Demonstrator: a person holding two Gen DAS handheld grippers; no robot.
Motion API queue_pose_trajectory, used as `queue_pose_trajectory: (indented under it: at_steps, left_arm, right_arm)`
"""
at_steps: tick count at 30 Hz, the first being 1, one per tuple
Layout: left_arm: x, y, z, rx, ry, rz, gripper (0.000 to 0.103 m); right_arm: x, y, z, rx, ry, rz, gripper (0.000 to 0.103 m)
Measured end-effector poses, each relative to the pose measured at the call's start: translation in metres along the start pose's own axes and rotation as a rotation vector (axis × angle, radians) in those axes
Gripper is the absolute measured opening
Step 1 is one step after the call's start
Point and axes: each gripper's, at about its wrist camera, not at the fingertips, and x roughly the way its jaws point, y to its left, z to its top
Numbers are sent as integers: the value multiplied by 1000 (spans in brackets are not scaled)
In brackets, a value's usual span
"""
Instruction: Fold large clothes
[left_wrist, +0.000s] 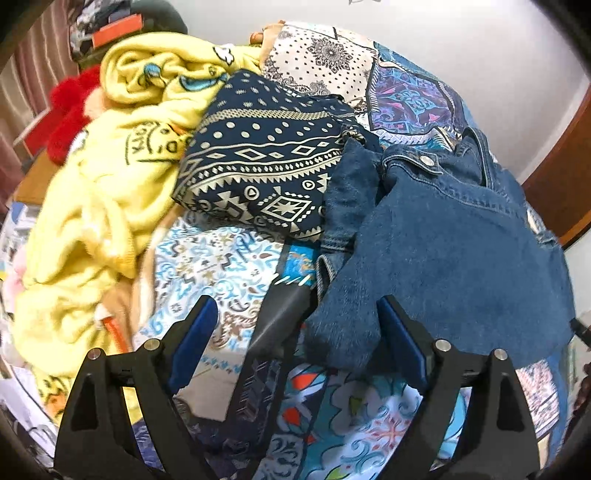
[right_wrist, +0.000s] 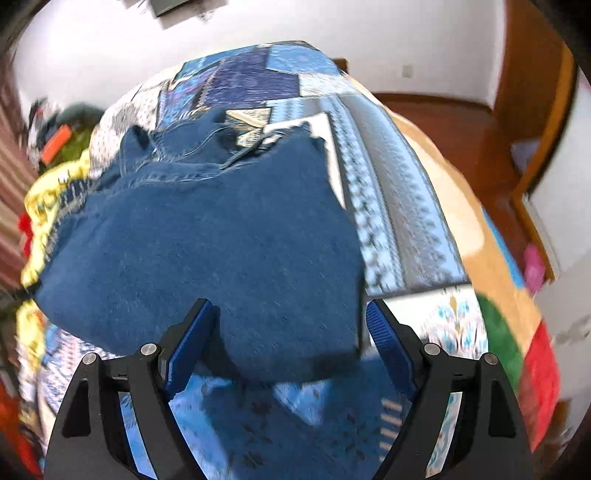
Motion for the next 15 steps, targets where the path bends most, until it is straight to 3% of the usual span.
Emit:
queue_pose_trajectory:
  at_steps: [3, 8, 10, 15]
  left_arm:
    - [-13, -4, -8, 14, -10, 59, 89]
    - [-33, -2, -14, 14, -36, 117, 89]
    - [-42, 2, -16, -21, -45, 81, 89]
    - [-59, 9, -20, -148, -45, -93, 89]
  right_arm:
    - [-5, -18, -5, 90, 9, 39, 83]
    - [-11, -33, -7, 151, 6, -24, 83]
    - [-13, -35, -7, 158, 9, -35, 83]
    - [-25, -20, -2, 101, -30, -77, 83]
